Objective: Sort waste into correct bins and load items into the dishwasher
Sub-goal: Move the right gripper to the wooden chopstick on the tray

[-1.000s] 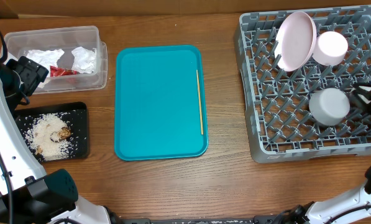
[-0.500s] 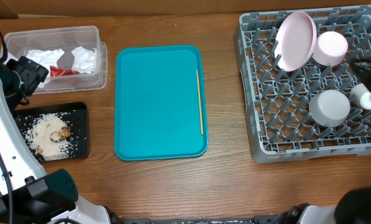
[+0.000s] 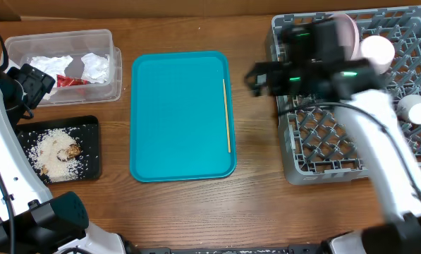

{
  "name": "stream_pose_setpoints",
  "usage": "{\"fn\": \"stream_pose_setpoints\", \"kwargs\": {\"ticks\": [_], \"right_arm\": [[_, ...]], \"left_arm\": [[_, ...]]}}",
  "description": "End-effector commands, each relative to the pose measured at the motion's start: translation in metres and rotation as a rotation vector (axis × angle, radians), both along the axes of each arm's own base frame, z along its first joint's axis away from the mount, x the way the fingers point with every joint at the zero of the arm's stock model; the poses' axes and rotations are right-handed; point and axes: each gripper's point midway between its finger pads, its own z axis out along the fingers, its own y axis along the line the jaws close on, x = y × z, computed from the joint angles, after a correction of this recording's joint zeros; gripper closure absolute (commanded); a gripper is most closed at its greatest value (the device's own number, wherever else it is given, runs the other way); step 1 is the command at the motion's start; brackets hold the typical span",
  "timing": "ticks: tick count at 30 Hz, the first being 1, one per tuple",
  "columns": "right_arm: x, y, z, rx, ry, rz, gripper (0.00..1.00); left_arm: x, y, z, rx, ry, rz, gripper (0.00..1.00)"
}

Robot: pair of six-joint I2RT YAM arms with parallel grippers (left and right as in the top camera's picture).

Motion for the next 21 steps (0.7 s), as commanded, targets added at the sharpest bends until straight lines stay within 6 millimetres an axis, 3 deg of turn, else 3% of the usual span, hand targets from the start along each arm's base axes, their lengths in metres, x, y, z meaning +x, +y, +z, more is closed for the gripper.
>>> {"fn": "stream_pose_setpoints", "kwargs": {"ticks": [1,3,6,10,12,15,21], "right_arm": [[0.007,0.035,-0.035,-0.056,0.037,0.006,0.0],[0.003,0.063,-0.059,-0.053,0.076,0.071,0.0],[0.001,0.086,-0.097,-0.095,0.121,0.113,0.0],[0.01,0.083,-0.153,-0.199,0.199,-0.061,0.23],[0.014,0.08,-0.173,-0.238,0.215,-0.107,0.25],[0.016,0.081,-0.187,-0.249,0.225,-0.116,0.25],[0.024,0.08,-0.187,-0.259,0.191,-0.133,0.26]], "left_arm": [[-0.001,0.004,-0.002,0.01,0.014,-0.003,0.0],[-0.001,0.004,-0.002,0.01,0.014,-0.003,0.0],[-0.001,0.004,-0.002,0.01,0.014,-0.003,0.0],[-0.001,0.004,-0.002,0.01,0.014,-0.003,0.0],[-0.001,0.004,-0.002,0.01,0.014,-0.003,0.0],[-0.001,0.004,-0.002,0.01,0.014,-0.003,0.0],[-0.001,0.004,-0.002,0.01,0.014,-0.003,0.0]]}}
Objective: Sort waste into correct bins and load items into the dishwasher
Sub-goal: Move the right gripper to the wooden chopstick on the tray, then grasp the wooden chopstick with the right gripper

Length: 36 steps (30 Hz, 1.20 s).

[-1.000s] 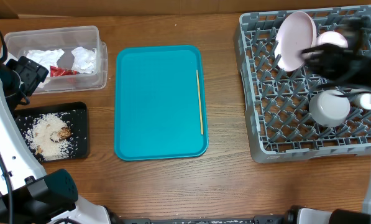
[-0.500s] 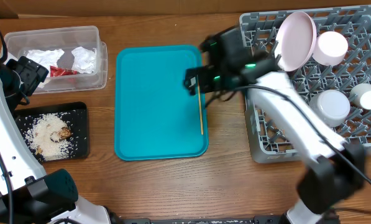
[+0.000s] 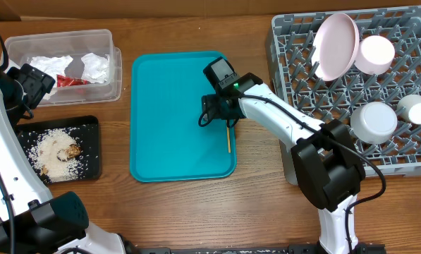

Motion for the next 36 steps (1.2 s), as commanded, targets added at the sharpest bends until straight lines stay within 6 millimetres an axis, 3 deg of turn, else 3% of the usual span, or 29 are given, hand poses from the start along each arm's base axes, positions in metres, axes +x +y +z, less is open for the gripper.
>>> {"fn": "stream_pose_setpoints", "kwargs": {"ticks": [1,6,11,16,26,36], "right_arm": [[0.009,-0.003,0.008,-0.009,-0.041,-0.036,0.26],[0.011,0.004,0.009,0.003,-0.06,-0.028,0.27],[0.011,0.012,-0.003,-0.009,-0.067,-0.015,0.29],[0.013,0.01,-0.016,-0.035,-0.066,-0.024,0.29],[0.018,0.003,-0.018,-0.095,-0.104,-0.035,0.29],[0.006,0.006,-0.046,-0.101,-0.031,-0.017,0.29]], "left_arm": [[-0.001,0.004,-0.002,0.01,0.014,-0.003,0.0],[-0.001,0.004,-0.002,0.01,0.014,-0.003,0.0],[-0.001,0.004,-0.002,0.01,0.014,-0.003,0.0],[-0.001,0.004,-0.002,0.01,0.014,-0.003,0.0],[-0.001,0.004,-0.002,0.01,0.014,-0.003,0.0],[-0.001,0.004,-0.002,0.01,0.014,-0.003,0.0]]}}
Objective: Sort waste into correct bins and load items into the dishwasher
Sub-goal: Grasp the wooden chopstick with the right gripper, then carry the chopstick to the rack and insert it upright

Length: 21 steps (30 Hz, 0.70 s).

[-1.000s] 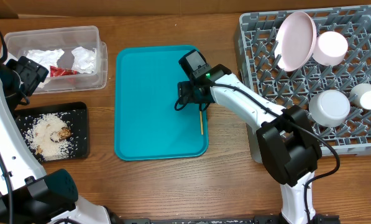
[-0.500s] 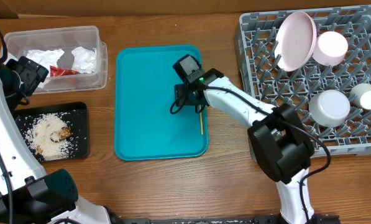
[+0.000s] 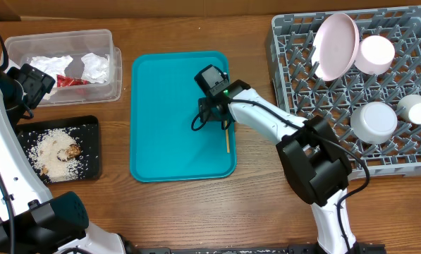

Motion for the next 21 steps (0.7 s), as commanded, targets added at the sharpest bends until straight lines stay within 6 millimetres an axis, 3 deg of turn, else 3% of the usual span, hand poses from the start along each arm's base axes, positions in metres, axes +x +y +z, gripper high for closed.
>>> {"fn": "stream_pose_setpoints", "kwargs": {"ticks": [1,4,9,14,17,21], "right_arm": [[-0.005,0.002,-0.015,-0.013,0.032,0.002,0.29],[-0.011,0.012,-0.015,-0.012,0.028,0.024,0.3],[-0.018,0.021,-0.015,-0.031,0.016,0.047,0.43],[-0.023,0.019,-0.016,-0.067,0.011,0.022,0.6],[-0.026,0.019,-0.017,-0.068,0.02,0.008,0.78],[-0.031,0.016,-0.019,-0.077,0.038,-0.004,0.96]], "left_arm": [[-0.001,0.004,-0.003,0.01,0.014,-0.003,0.0],[-0.001,0.004,-0.003,0.01,0.014,-0.003,0.0],[-0.001,0.004,-0.003,0.01,0.014,-0.003,0.0],[-0.001,0.004,-0.003,0.01,0.014,-0.003,0.0],[-0.001,0.004,-0.003,0.01,0.014,-0.003,0.0],[-0.001,0.004,-0.003,0.01,0.014,-0.003,0.0]]}}
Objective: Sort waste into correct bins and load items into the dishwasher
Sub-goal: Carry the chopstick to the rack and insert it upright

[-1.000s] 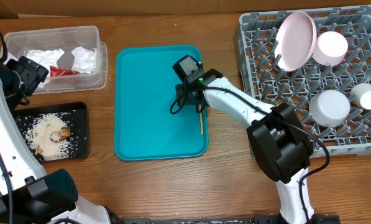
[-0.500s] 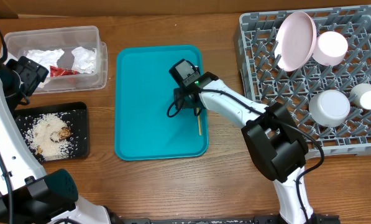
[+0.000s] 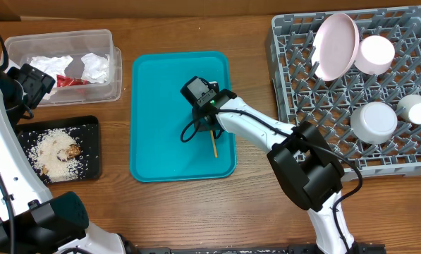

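A thin wooden stick [image 3: 212,144] lies tilted on the teal tray [image 3: 161,106], its upper end hidden under my right gripper [image 3: 204,124]. That gripper is low over the tray's right half, and its fingers seem shut on the stick, though the wrist covers them. At the far left, my left gripper [image 3: 35,82] hovers beside the clear plastic bin [image 3: 62,33] of crumpled waste; how its fingers stand does not show. The grey dishwasher rack [image 3: 323,134] at the right holds a pink plate [image 3: 336,46] and three white cups.
A black tray [image 3: 92,124] with spilled rice [image 3: 55,149] sits at the front left. White cups [image 3: 372,121] fill the rack's right side. The right arm's base [image 3: 309,176] stands between tray and rack. Bare wood surrounds the teal tray.
My right gripper has shifted left and slightly forward over the tray. The stick has moved with it, away from the tray's right edge, and now lies tilted. The left arm has not moved.
First my right arm was over the rack and the stick lay straight along the tray's right edge. Then the gripper was down over the stick's upper part. Since then it has been further left each time, with the stick following it toward the tray's middle.
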{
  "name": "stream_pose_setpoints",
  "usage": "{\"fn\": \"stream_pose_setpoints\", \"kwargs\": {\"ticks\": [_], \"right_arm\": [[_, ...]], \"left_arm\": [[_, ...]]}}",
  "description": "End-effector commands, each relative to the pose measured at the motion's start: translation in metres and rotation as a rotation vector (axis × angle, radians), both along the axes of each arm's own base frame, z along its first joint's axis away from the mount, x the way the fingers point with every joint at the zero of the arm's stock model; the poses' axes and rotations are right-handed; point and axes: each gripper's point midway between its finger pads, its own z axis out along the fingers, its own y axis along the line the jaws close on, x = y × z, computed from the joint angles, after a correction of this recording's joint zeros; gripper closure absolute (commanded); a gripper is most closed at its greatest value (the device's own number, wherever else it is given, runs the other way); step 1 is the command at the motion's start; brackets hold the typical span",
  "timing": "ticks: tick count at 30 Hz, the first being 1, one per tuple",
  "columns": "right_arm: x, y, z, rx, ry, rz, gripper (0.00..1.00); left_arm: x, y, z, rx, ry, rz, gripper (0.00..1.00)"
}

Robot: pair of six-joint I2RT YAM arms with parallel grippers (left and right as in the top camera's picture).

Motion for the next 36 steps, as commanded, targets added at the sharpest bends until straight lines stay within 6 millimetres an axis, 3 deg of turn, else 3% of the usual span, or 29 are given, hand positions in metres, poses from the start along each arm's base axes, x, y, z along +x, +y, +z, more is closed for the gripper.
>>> {"fn": "stream_pose_setpoints", "kwargs": {"ticks": [1,4,7,10,13,17,21,24,28,32,36], "right_arm": [[-0.006,-0.004,-0.015,-0.023,0.039,-0.034,0.96],[-0.008,-0.002,-0.009,-0.02,0.056,-0.029,0.96],[-0.002,0.0,0.016,-0.005,0.039,-0.034,0.96],[0.011,0.002,0.062,0.035,-0.013,-0.038,0.96],[0.031,-0.005,0.124,0.066,-0.114,-0.038,0.96],[0.058,-0.042,0.205,0.083,-0.253,-0.041,0.96],[0.078,-0.111,0.252,0.055,-0.326,-0.093,0.96],[0.084,-0.164,0.259,0.028,-0.31,-0.088,0.96],[0.082,-0.201,0.244,0.115,-0.208,0.022,0.96],[0.083,-0.232,0.22,0.19,-0.145,0.026,0.96],[0.089,-0.242,0.196,0.282,-0.115,0.014,0.96]], "left_arm": [[-0.001,0.004,-0.003,0.01,0.014,-0.003,0.0],[-0.001,0.004,-0.003,0.01,0.014,-0.002,0.0],[-0.001,0.004,-0.003,0.01,0.014,-0.003,0.0],[-0.001,0.004,-0.003,0.01,0.014,-0.003,0.0],[-0.001,0.004,-0.003,0.01,0.014,-0.004,0.0],[-0.001,0.004,-0.003,0.01,0.014,-0.003,0.0],[-0.001,0.004,-0.003,0.01,0.014,-0.003,0.0],[-0.001,0.004,-0.003,0.01,0.014,-0.003,0.0],[-0.001,0.004,-0.003,0.01,0.014,-0.003,0.0],[-0.001,0.004,-0.003,0.01,0.014,-0.004,0.0],[-0.001,0.004,-0.003,0.01,0.014,-0.003,0.0]]}}
